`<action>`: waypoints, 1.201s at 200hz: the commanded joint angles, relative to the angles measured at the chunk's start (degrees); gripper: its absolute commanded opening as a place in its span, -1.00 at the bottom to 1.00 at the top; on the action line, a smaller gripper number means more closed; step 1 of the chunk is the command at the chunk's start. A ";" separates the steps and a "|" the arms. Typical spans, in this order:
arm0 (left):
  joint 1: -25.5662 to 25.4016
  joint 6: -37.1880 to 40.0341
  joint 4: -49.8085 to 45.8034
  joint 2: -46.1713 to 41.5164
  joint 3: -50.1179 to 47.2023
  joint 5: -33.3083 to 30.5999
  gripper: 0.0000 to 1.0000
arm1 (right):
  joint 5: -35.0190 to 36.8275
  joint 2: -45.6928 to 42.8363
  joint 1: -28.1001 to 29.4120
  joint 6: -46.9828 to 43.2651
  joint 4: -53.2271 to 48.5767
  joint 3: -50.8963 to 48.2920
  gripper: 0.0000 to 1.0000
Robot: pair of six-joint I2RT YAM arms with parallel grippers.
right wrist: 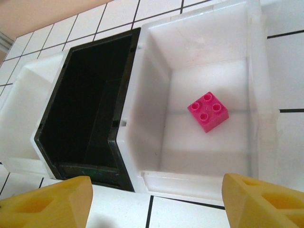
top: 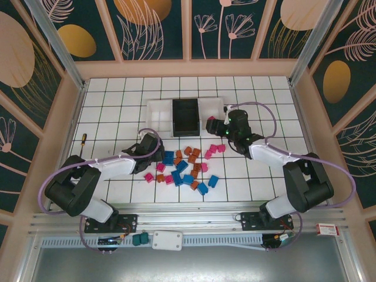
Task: Sort the legos into containers by color
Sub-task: Pick up the lego from the center of the table, then place the lego in the container.
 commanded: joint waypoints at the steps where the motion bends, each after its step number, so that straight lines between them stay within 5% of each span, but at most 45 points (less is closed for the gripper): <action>1: -0.26 -0.64 1.34 0.18 -1.10 -0.59 0.07 | 1.73 -2.55 -0.05 0.85 1.20 -1.14 0.46; 48: -0.32 -1.32 -0.89 -5.27 0.89 -0.38 -0.34 | 1.76 -4.18 -0.10 1.37 0.59 -2.09 0.46; 84: 0.07 0.27 -5.65 -9.36 9.82 -3.54 -0.35 | -0.22 -7.29 -0.10 2.21 0.98 -4.91 0.47; 151: 9.11 1.76 -6.07 6.21 26.62 -1.33 -0.39 | -4.55 -12.21 0.32 2.30 -0.64 -10.47 0.48; 198: 9.76 1.84 -6.57 14.35 35.23 0.08 0.16 | -4.87 -16.60 2.25 1.27 -4.41 -14.33 0.47; 240: 9.78 1.67 -5.99 6.71 35.06 4.15 0.79 | -5.13 -16.04 6.87 0.10 -6.06 -15.30 0.47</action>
